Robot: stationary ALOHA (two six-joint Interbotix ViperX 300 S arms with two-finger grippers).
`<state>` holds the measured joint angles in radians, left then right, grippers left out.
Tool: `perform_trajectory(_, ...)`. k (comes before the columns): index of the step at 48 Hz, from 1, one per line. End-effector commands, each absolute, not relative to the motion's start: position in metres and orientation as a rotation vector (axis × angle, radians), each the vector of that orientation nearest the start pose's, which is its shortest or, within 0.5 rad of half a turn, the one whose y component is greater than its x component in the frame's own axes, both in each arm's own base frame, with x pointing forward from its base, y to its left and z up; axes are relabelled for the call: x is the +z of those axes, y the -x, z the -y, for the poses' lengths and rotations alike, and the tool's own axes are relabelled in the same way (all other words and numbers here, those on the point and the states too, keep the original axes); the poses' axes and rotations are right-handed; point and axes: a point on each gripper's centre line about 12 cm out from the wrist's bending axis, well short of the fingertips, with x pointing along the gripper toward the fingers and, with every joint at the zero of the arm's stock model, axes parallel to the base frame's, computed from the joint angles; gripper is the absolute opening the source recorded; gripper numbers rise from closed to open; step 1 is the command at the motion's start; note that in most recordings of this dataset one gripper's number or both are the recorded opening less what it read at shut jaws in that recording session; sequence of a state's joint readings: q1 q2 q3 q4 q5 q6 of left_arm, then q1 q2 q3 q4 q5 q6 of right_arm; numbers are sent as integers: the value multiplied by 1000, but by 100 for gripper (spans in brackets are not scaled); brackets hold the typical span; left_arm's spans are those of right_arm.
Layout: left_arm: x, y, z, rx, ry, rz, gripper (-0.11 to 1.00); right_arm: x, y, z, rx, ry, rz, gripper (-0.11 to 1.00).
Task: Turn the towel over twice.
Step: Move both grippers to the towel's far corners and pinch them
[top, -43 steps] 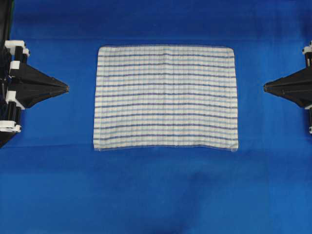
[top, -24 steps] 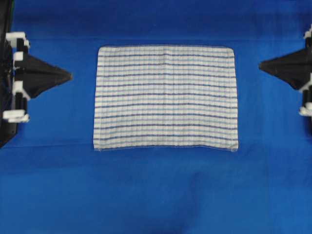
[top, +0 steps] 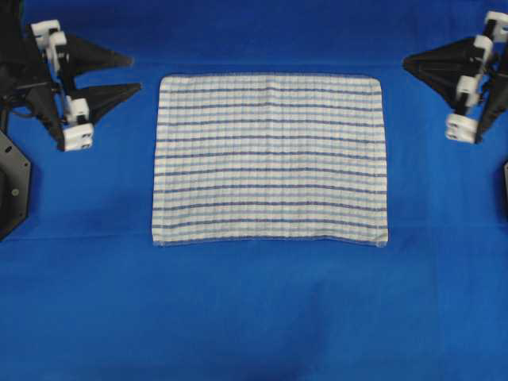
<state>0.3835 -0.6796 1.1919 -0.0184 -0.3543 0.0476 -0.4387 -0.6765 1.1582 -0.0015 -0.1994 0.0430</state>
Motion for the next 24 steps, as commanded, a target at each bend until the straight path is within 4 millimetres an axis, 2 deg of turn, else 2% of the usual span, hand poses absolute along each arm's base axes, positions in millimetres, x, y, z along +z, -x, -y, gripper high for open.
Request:
perform_trajectory(1,226,-221,-99,420,6,-163,65,216,-221,114,-481,-123,-313,38)
perform_trajectory(4,218,-222,-105,440,9,-174,81,204,-222,123,-508,-135,-356,55)
perform_trajectory(6,212,-224,-109,452,10,-182,87,195,-224,130,-526,-146,-387,64)
perform_trajectory(7,209,-224,-110,458,12,-190,88,191,-224,132,-533,-149,-399,65)
perform_trajectory(13,189,-230,-123,491,25,-238,87,171,-228,144,-561,-167,-447,58)
perform_trajectory(24,153,-239,-145,540,55,-328,87,139,-237,158,-580,-192,-527,59)
